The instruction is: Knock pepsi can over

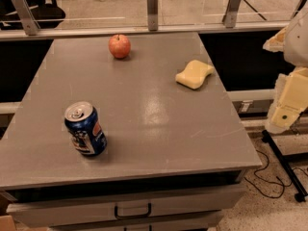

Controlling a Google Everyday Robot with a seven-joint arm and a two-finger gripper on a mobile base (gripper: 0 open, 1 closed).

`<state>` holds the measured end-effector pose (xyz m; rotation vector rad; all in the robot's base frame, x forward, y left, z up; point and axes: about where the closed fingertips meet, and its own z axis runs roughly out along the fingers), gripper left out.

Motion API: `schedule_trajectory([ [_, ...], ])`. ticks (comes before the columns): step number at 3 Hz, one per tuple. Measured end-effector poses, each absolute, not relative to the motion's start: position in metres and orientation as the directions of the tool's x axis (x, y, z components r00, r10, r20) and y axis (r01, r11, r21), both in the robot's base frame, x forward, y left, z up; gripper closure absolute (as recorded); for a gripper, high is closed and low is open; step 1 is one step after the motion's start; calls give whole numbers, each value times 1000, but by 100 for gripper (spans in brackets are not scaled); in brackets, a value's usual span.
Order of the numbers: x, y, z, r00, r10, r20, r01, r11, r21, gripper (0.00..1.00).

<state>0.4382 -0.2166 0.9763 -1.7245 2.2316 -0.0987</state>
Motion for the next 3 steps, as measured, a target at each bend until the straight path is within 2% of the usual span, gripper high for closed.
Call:
schedule_trajectory([
  [2, 440, -212, 976, -214, -950, -225, -932, 268, -244, 0],
  [3, 441, -177, 959, -166, -935, -314, -956, 231, -183, 0],
])
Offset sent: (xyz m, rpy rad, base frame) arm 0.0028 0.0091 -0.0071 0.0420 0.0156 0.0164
